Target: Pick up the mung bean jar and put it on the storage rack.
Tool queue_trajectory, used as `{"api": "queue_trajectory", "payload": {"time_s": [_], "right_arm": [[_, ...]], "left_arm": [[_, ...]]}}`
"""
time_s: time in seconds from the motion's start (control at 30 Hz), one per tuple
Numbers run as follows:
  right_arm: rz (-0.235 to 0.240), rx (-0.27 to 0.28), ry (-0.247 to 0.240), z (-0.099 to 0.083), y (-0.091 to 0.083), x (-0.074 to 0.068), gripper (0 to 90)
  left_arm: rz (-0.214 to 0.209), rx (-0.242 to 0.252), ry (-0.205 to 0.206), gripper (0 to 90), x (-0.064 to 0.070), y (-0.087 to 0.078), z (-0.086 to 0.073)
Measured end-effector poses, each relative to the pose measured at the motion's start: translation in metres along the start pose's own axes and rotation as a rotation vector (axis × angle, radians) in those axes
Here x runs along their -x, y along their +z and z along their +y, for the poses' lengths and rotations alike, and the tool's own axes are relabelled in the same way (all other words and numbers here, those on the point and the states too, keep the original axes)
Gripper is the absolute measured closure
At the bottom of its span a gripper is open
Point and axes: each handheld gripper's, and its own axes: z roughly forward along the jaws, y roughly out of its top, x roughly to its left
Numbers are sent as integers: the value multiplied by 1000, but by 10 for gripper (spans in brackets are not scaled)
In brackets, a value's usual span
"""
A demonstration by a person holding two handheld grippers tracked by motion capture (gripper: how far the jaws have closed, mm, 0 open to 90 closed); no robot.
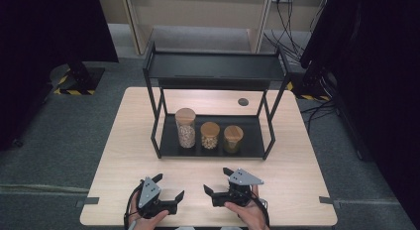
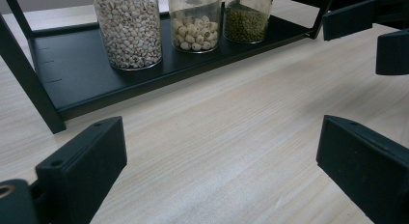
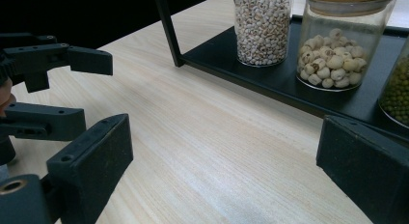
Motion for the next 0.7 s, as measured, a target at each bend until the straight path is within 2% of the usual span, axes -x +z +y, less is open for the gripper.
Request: {"api": "queue_trajectory", "payload": {"time_s": [0.7], "right_arm": [[-9, 6, 1, 0, -2, 2, 59]], "left_arm": [[5, 1, -3, 31, -1, 0, 0]]}}
